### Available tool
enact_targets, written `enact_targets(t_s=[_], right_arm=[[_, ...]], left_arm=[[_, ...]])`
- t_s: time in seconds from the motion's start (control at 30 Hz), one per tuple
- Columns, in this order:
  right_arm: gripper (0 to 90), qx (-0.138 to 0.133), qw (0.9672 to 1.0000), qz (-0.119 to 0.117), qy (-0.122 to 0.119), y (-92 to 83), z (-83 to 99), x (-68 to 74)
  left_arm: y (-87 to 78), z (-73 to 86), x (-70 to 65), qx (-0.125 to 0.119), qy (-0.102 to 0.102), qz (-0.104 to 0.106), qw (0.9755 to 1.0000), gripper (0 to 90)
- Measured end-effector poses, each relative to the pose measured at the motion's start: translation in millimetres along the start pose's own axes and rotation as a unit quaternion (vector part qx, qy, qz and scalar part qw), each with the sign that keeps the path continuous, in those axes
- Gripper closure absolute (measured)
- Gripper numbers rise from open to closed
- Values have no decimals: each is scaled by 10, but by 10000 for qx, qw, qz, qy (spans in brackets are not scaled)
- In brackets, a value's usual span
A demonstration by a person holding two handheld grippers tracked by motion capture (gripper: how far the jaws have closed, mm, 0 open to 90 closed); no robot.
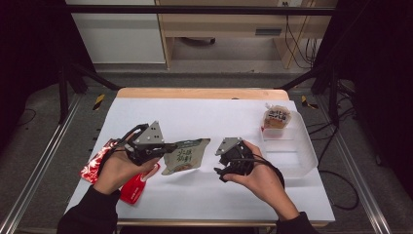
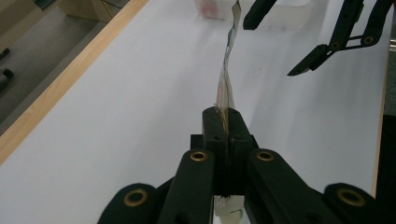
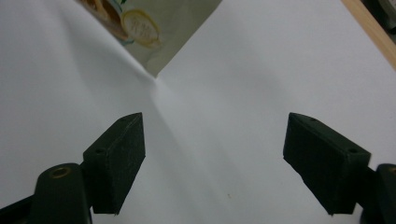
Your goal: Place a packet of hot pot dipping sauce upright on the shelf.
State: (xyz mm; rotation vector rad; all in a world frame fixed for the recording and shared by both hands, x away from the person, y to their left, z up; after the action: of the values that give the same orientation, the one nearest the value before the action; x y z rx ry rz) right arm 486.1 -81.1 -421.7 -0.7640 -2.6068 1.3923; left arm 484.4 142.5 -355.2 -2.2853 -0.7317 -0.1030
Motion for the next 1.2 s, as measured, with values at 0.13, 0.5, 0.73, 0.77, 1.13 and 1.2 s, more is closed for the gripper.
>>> enact_targets(t_s=[0.13,0.5,0.73,0.77,1.13,1.2], right_arm=[[219,113,9998,53,-161,-83,-74,-38],[244,226,9987,20,-449,-216,-175,-113],[260,299,9972,-63,-676,-285,-271,-87],[260,294,9970,-39,-712,-300,-285,-92],[259,165,9968,72,-773,-388,-400,-124],[254,115,9969,103,-769,-398,-419,-125]], left_arm=[[39,-31,-4,9,14,91,10000,900],[65,-98,0,-12,54,79,10000,900],[81,-147,-31,-66,79,174,9998,900],[84,-155,-39,-63,100,172,9998,900],[102,-203,-77,-75,126,223,9996,900],[106,-209,-84,-71,149,218,9996,900]])
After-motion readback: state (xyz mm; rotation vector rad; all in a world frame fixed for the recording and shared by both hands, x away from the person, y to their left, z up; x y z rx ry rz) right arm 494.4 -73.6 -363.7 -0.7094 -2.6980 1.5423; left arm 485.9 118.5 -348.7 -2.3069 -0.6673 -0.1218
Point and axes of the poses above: each handheld gripper's, and its own axes: y roughly forward along the jaws, z roughly out of its underside, x roughly to its left, the point moved 5 cm from there along y, roughly forward along the jaws, and after that the axes turned 8 degrees about -z, right-handed, at the moved point
